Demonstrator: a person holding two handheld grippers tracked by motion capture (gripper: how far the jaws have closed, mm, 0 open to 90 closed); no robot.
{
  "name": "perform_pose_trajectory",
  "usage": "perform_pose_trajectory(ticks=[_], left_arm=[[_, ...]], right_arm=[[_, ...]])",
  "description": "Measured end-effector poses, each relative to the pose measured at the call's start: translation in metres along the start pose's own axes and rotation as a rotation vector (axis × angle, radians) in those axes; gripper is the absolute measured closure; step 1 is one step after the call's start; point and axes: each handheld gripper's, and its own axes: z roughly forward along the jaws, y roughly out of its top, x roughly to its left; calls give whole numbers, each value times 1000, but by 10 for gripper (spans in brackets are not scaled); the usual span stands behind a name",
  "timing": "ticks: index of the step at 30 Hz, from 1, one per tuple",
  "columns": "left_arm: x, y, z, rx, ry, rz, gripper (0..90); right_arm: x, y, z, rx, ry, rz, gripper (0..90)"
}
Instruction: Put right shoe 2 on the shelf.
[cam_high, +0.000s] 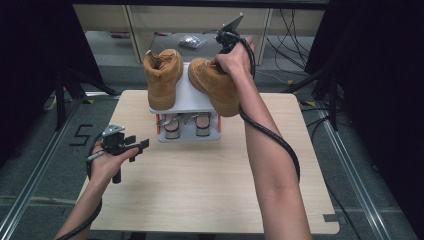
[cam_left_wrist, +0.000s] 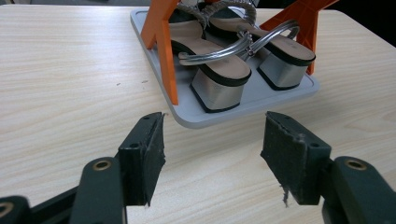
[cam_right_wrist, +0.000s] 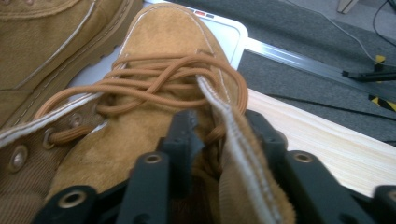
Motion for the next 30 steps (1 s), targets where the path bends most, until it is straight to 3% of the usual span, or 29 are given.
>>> perform_pose_trajectory(ticks=[3,4,7,10,12,14,16,17,30], left_arm=[[-1,-1,0,-3,-6,3,382],[-1,-1,0,-3,-6,2,382],[0,-1,0,-4,-2,1,382],[0,-1,0,-5,-3,1,382],[0,-1,0,-6,-5,2,382],[0,-1,0,-7,-8,2,382],[0,0,-1,-8,-2,1,382],[0,0,-1,-8,-2,1,382],[-5,1,1,-11,-8,4,382]], right_arm=[[-2,-2,0,-14,-4,-24,598],[-1,-2,0,-16,-9,-7,580],[-2,-3,-1,-33,-24,-16,532],[-1,-5,-5,-38,-27,-7,520],[-4,-5,-5,-54,-31,-35,509],[-3,-5,-8,-58,-39,-10,501],[-4,-6,-13,-80,-45,-28,490],[-4,-6,-15,-81,-40,-11,487],[-8,-16,-44,-148,-6,-9,477]])
